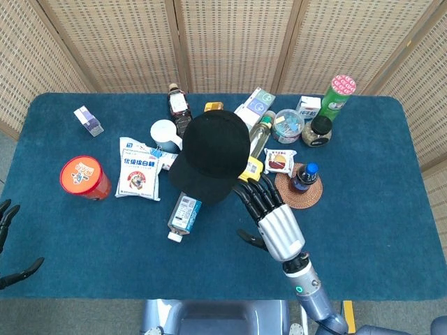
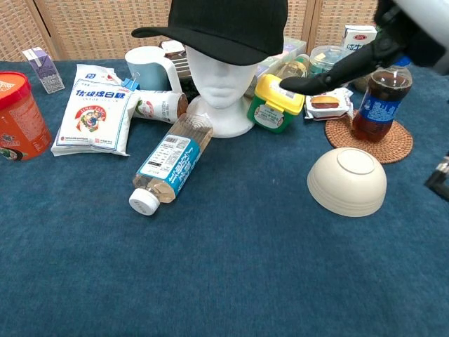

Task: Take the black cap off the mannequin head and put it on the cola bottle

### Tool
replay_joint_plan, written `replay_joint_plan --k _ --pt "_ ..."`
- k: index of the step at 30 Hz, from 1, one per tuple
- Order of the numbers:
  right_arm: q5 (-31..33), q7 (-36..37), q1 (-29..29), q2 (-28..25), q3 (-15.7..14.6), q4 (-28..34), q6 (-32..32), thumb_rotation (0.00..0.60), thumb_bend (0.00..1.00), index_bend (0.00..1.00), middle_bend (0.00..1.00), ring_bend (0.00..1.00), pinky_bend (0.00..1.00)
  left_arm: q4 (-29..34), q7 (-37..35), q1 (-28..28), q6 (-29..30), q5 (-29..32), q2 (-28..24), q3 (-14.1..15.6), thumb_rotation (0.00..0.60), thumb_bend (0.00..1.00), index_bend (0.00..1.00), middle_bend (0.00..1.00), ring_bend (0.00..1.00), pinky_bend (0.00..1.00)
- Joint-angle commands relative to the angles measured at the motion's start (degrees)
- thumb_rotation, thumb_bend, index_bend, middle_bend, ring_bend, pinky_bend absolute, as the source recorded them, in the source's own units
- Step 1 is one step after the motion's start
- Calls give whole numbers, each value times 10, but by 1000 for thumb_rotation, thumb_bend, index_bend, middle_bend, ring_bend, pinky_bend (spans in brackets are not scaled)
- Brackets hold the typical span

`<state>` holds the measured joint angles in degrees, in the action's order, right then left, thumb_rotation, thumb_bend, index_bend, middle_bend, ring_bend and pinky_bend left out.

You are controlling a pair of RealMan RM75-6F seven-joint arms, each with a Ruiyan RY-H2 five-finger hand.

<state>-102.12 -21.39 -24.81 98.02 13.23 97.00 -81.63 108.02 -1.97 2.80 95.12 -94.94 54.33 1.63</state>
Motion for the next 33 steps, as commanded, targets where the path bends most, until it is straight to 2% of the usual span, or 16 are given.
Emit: replay_joint_plan --k 1,12,24,30,33 --pt "29 -45 -16 53 14 -24 12 600 0 108 157 143 25 -2 -5 0 0 0 -1 0 600 158 0 0 0 0" --pt "66 -91 -56 142 51 -122 10 600 27 139 195 163 26 -5 -23 -2 -5 12 -8 -5 600 158 0 0 0 0" --pt "82 -97 -82 181 68 -165 -7 600 50 201 286 203 30 -8 -38 -2 -6 21 -14 -9 600 159 0 0 0 0" --pt "88 -103 -97 209 79 -201 -19 600 114 224 309 234 70 -12 -52 -1 -6 22 -18 -9 600 158 0 0 0 0" --pt "90 -99 -106 218 91 -224 -27 600 134 235 320 258 136 -16 -58 -1 -5 23 -19 -9 600 158 0 0 0 0"
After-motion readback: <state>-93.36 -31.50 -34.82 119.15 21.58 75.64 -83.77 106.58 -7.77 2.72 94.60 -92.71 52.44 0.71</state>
